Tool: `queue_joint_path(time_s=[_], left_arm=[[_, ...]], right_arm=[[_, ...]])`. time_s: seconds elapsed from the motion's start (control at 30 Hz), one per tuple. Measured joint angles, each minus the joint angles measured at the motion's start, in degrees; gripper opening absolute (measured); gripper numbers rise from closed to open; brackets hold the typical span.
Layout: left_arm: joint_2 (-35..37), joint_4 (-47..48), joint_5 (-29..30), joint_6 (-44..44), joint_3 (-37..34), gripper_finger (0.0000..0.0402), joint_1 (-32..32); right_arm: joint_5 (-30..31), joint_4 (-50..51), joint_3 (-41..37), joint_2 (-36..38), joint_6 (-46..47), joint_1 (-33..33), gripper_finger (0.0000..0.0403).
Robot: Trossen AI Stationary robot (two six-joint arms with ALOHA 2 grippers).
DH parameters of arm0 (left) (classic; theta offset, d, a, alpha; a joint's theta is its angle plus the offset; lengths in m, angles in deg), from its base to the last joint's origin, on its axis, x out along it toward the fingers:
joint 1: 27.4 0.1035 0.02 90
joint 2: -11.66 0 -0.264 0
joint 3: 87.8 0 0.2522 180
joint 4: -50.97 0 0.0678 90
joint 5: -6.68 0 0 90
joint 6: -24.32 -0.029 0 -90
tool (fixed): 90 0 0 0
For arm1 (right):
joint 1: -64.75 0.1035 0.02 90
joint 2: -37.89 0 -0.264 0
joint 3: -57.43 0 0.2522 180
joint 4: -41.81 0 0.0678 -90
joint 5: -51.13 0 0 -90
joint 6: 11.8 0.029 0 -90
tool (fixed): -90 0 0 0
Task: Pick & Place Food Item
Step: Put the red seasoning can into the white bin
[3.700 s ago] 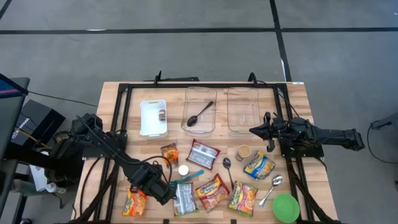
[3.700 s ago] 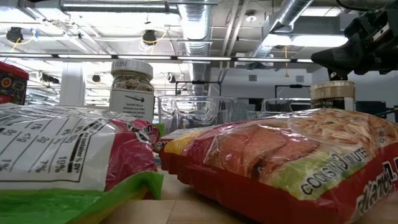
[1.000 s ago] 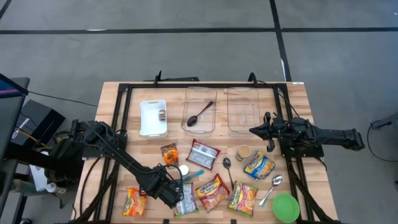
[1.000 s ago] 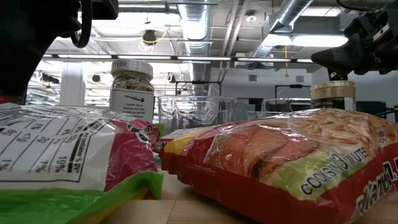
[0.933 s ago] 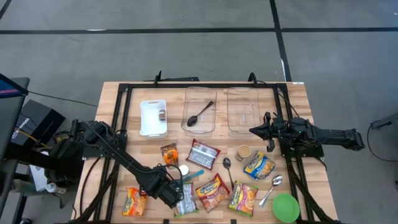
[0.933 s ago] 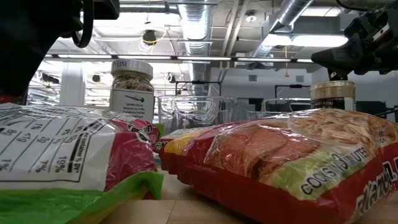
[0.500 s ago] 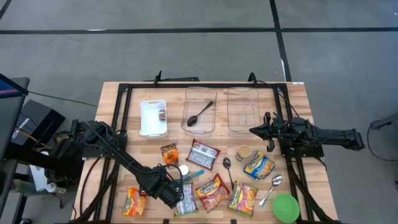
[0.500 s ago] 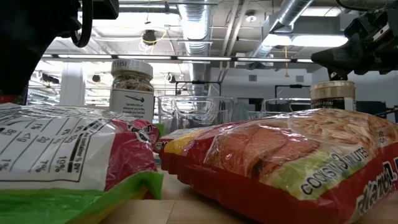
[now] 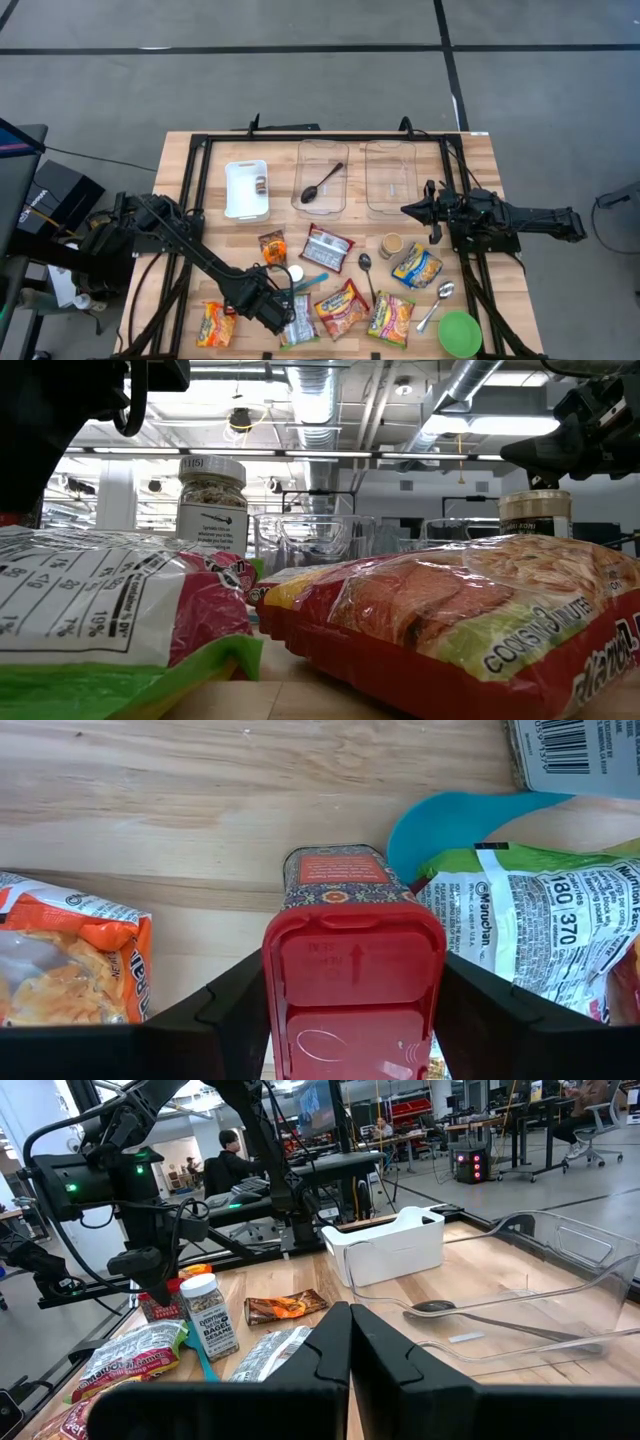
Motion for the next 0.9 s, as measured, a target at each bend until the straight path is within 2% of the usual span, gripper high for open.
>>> queue_joint_path(time_s=[0.2,0.47,0.63,0.9], left_arm=[[0.0,0.0,0.0,0.0,0.0,0.0231,0.0],[0.0,0.0,0.0,0.2,0.0,0.0215,0.0],[0.0,-0.1,0.0,0.2,0.0,0.0231,0.0],[0.6,0.1,-0.7,0.1,0.0,0.0215,0.2]], right_arm=[[0.0,0.0,0.0,0.0,0.0,0.0,0.0000],[0.0,0.0,0.0,0.0,0.0,0.0,0.0000],[0.0,0.0,0.0,0.0,0.0,0.0,0.0000],[0.0,0.0,0.0,0.0,0.0,0.0,0.0000]])
